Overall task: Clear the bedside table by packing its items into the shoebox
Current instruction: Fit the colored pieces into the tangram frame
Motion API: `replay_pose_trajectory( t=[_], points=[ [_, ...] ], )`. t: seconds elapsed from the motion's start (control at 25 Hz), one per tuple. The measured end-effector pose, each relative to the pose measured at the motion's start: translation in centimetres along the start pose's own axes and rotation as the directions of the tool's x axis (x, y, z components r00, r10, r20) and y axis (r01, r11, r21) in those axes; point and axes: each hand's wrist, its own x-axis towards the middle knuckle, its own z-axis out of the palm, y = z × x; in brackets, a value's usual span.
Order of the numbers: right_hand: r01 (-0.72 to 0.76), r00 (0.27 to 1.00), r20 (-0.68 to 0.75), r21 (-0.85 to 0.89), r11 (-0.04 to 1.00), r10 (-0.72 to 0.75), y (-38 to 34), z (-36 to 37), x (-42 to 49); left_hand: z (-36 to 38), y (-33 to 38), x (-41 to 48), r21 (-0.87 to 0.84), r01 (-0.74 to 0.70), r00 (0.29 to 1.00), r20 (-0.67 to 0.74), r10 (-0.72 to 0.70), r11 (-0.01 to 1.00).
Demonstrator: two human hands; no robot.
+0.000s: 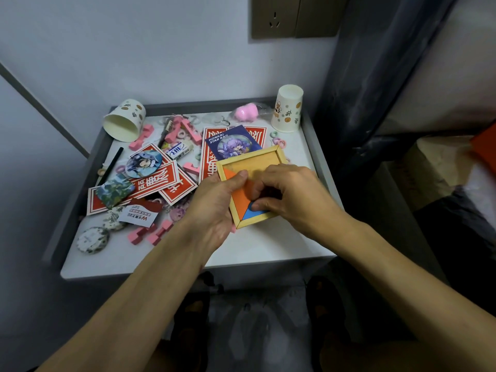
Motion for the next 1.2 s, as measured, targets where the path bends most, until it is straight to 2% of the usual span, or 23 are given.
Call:
replay_pose_trajectory(
  t=[0.08,0.12,0.2,0.24,0.28,0.32,0.36,0.4,0.48,0.72,0.92,1.04,1.2],
  points=[
    [0.003,0.999,-0.040,0.055,0.998,-0.001,0.0,-0.3,-0.1,-0.1,0.1,0.1,0.006,0.009,1.000,-0.013,-0.008,1.000],
    [0.000,0.993,-0.120,0.111,0.994,0.014,0.2,-0.5,-0.1,-0.2,0.2,0.2,0.004,0.014,1.000,-0.015,-0.014,1.000],
    [-0.067,0.940,-0.315,0.195,0.979,0.127,1.4,-1.4,-0.2,-0.7,0.6,0.5,0.002,0.025,0.999,-0.023,-0.025,1.000],
    [-0.156,0.911,-0.354,0.178,0.972,0.211,2.4,-2.0,-0.2,-0.9,0.7,0.6,0.007,0.034,0.999,-0.041,-0.034,0.999],
    [-0.286,0.896,-0.330,0.087,0.954,0.299,3.5,-2.5,-0.3,-1.1,0.9,0.6,0.010,0.042,0.997,-0.063,-0.041,0.999],
    [-0.412,0.888,-0.262,-0.083,0.907,0.379,4.8,-2.8,-0.6,-1.3,0.9,0.7,0.014,0.045,0.996,-0.081,-0.044,0.999],
    [-0.477,0.879,-0.170,-0.271,0.836,0.446,5.8,-2.8,-1.0,-1.3,1.0,0.7,0.021,0.043,0.995,-0.094,-0.041,0.999],
    [-0.473,0.870,-0.083,-0.417,0.776,0.486,6.5,-2.7,-1.4,-1.3,1.0,0.6,0.031,0.040,0.994,-0.106,-0.036,0.999],
    [-0.409,0.874,-0.002,-0.542,0.734,0.485,6.9,-2.4,-1.8,-1.2,1.0,0.5,0.043,0.041,0.992,-0.117,-0.036,0.998],
    [-0.345,0.895,0.049,-0.554,0.758,0.444,6.3,-1.9,-1.9,-1.5,1.1,0.9,-0.025,0.050,0.990,-0.132,-0.053,0.998],
    [-0.305,0.919,0.116,-0.399,0.865,0.377,5.6,-1.5,-2.2,-2.0,1.4,1.4,-0.034,0.024,0.985,-0.173,-0.029,0.999],
    [-0.237,0.910,0.209,-0.447,0.863,0.358,5.3,-1.3,-2.6,-2.2,1.4,1.6,-0.039,0.022,0.984,-0.175,-0.029,0.999],
    [-0.236,0.896,0.211,-0.518,0.822,0.390,5.3,-0.9,-2.4,-2.0,1.3,1.3,-0.030,0.023,0.988,-0.149,-0.027,0.999]
  ],
)
